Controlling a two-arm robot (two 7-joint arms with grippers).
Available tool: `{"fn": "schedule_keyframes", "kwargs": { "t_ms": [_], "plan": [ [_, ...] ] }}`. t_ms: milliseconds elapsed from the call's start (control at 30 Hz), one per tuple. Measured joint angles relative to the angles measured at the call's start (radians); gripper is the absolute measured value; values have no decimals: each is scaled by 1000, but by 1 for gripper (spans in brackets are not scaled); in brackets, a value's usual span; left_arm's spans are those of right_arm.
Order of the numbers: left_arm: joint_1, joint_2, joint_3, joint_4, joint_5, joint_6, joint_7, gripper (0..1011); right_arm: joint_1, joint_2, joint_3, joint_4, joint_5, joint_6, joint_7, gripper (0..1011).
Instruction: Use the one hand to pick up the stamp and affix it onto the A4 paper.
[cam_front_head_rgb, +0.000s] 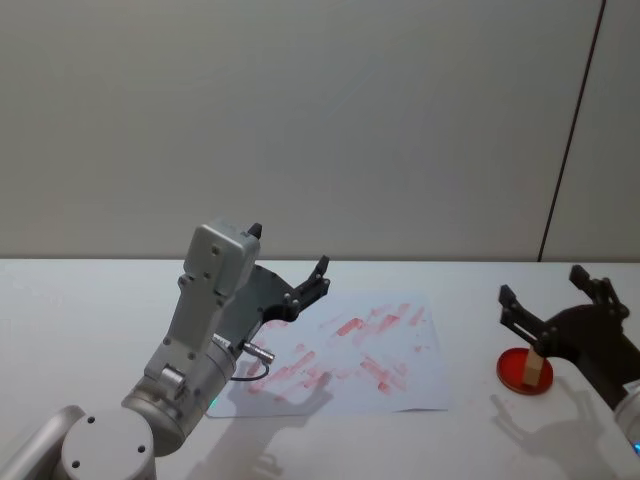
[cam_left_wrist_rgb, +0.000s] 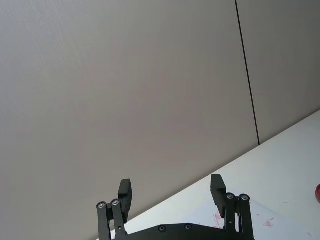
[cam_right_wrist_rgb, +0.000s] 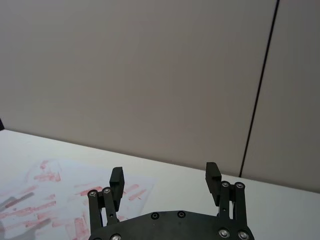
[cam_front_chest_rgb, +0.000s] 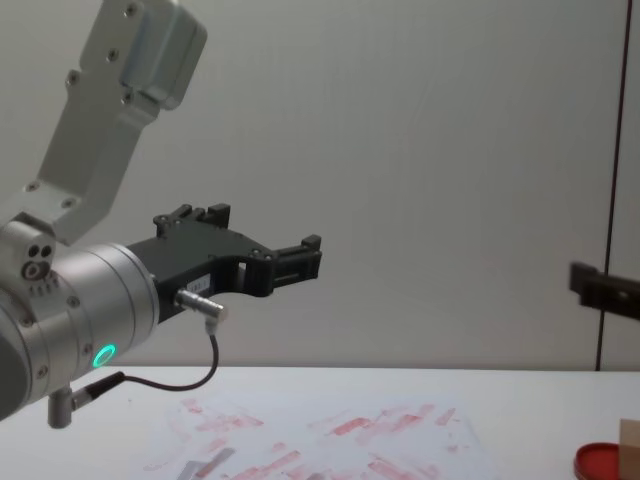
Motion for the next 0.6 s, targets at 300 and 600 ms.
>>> {"fn": "schedule_keyframes", "kwargs": {
  "t_ms": [300,600],
  "plan": [
    [0,0,0,0,0,0,0,1002,-43,27,20,-9,22,44,-53,1001],
    [0,0,0,0,0,0,0,1003,-28,13,19,22,12,111,-74,1001]
  ]
}}
